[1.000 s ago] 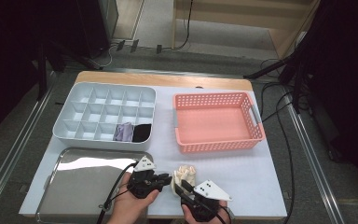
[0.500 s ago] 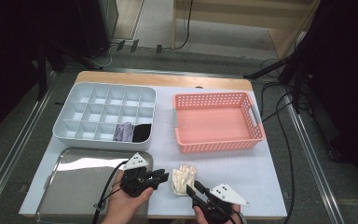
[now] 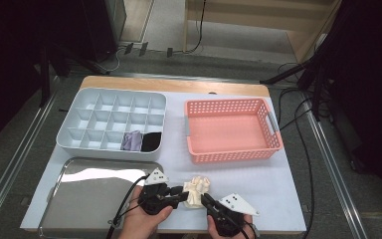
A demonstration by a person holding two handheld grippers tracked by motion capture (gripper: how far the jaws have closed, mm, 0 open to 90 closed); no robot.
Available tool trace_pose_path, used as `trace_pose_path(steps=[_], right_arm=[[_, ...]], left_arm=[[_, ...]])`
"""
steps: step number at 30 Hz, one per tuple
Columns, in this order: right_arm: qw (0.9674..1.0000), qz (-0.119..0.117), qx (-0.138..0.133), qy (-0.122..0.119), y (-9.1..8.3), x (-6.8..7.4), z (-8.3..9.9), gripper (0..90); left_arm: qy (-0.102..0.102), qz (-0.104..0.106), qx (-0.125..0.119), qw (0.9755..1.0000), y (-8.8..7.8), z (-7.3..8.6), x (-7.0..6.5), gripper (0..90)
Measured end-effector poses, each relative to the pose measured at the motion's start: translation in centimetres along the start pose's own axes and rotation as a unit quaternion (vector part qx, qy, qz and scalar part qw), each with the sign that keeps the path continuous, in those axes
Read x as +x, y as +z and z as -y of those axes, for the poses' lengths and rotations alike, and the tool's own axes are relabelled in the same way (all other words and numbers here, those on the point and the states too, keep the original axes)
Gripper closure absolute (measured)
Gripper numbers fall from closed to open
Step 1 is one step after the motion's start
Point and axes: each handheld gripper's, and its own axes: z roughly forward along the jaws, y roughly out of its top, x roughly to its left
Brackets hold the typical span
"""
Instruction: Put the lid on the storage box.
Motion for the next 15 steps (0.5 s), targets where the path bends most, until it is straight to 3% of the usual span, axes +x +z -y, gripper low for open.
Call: trace_pose_path(steps=[7, 10, 15], right_arm=[[0.9990, 0.026, -0.016, 0.031, -1.9, -2.2, 0.1, 86.2], [0.9983, 0.026, -0.022, 0.048, -2.4, -3.0, 0.3, 86.1], [0.9981, 0.020, -0.035, 0.047, -2.7, -3.2, 0.2, 85.2]], left_arm=[[-0.003, -0.003, 0.003, 1.0000, 0.2, 0.2, 0.6, 74.8], [0.002, -0.005, 0.006, 1.0000, 0.4, 0.3, 0.5, 74.7], [0.004, -0.002, 0.007, 1.0000, 0.6, 0.4, 0.2, 73.3]])
